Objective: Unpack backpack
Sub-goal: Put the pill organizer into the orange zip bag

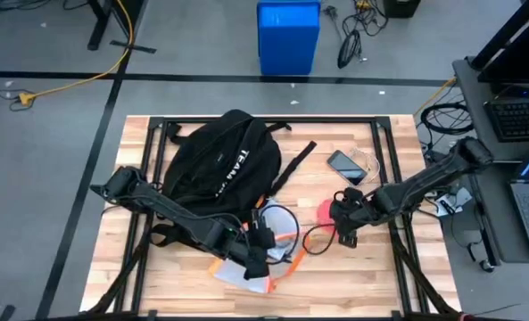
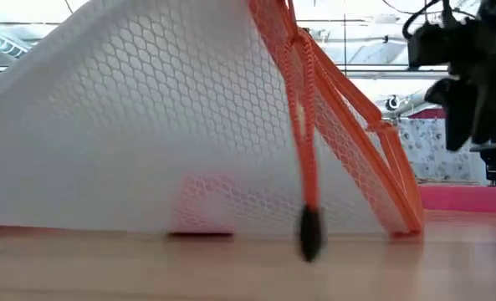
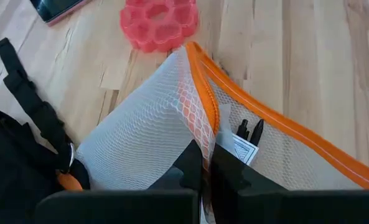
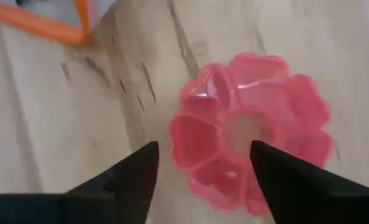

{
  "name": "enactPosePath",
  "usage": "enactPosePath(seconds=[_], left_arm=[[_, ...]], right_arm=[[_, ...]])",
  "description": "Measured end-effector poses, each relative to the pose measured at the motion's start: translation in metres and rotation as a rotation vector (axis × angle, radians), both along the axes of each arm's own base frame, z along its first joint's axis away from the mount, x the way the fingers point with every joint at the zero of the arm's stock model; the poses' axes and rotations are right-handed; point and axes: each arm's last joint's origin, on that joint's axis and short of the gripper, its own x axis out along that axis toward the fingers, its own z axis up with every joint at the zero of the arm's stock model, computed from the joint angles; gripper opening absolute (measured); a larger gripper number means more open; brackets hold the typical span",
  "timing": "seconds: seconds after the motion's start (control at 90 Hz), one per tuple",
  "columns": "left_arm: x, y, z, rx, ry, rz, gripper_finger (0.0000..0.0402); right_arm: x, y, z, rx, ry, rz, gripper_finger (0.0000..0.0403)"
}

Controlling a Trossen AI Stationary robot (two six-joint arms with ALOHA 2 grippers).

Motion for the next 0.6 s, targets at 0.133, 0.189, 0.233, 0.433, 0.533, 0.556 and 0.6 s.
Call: enactPosePath(seconds=[0.133, 0.189, 0.233, 0.433, 0.533, 0.556, 0.6], left_arm=[[0.000, 0.000, 0.000, 0.000, 0.000, 0.000, 0.0000], [0.000, 0.000, 0.000, 0.000, 0.000, 0.000, 0.0000], [0.000, 0.000, 0.000, 0.000, 0.000, -0.001, 0.0000], [0.000, 0.000, 0.000, 0.000, 0.000, -0.001, 0.0000], [0.000, 0.000, 0.000, 0.000, 0.000, 0.000, 0.0000], [0.000, 0.000, 0.000, 0.000, 0.000, 0.000, 0.0000], [0.000, 0.000, 0.000, 0.000, 0.000, -0.001, 0.0000]], right_arm=[[0.005, 0.006, -0.009, -0.023, 0.001, 0.063, 0.0276], [0.006, 0.007, -0.012, -0.033, 0.015, 0.076, 0.0278], [0.007, 0.008, -0.014, -0.040, 0.025, 0.082, 0.0278], [0.011, 0.006, -0.026, -0.072, 0.086, 0.079, 0.0275], [0.015, 0.003, -0.032, -0.080, 0.109, 0.060, 0.0275], [0.016, 0.002, -0.033, -0.083, 0.115, 0.054, 0.0275], [0.017, 0.000, -0.035, -0.088, 0.127, 0.047, 0.0275]])
